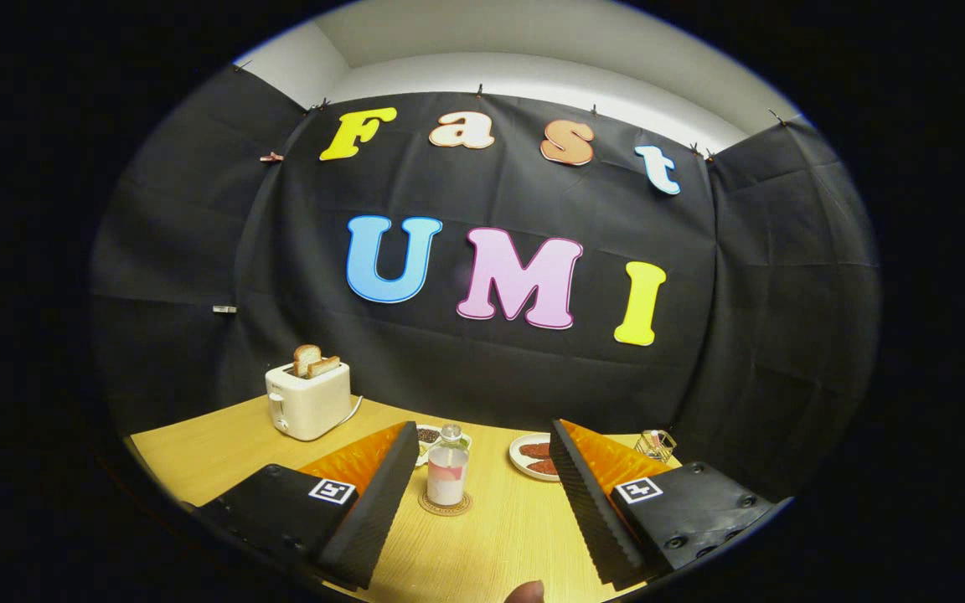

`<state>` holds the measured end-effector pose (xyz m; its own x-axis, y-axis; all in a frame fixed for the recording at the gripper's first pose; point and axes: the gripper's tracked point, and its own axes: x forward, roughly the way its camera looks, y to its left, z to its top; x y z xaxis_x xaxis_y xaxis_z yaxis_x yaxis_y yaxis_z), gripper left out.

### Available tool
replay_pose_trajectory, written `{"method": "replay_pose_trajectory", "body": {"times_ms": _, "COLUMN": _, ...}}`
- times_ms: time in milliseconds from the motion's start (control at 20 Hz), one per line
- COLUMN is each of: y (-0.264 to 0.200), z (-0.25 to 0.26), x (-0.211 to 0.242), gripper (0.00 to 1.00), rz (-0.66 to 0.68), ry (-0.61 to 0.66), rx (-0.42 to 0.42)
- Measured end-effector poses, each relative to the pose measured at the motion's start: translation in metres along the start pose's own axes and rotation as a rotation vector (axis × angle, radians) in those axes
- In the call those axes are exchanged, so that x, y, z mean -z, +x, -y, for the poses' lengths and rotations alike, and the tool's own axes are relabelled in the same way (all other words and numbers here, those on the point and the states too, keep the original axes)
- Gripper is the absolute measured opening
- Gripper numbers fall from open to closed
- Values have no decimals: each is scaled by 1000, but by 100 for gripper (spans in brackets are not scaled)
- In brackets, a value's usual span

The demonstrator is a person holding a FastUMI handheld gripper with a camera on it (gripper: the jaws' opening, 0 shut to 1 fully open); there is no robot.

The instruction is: Take the bottle from table, then pour the juice into the cup, finally place the bottle on the coaster

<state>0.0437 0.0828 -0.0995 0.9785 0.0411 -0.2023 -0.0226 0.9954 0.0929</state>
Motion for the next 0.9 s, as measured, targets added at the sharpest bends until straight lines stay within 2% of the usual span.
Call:
{"method": "replay_pose_trajectory", "body": {"times_ms": 300, "y": -23, "z": 21, "x": -31, "gripper": 96, "rz": 49, "ry": -16, "rx": 38}}
{"method": "replay_pose_trajectory", "body": {"times_ms": 900, "y": -30, "z": 30, "x": -25, "gripper": 96, "rz": 40, "ry": -49, "rx": 41}}
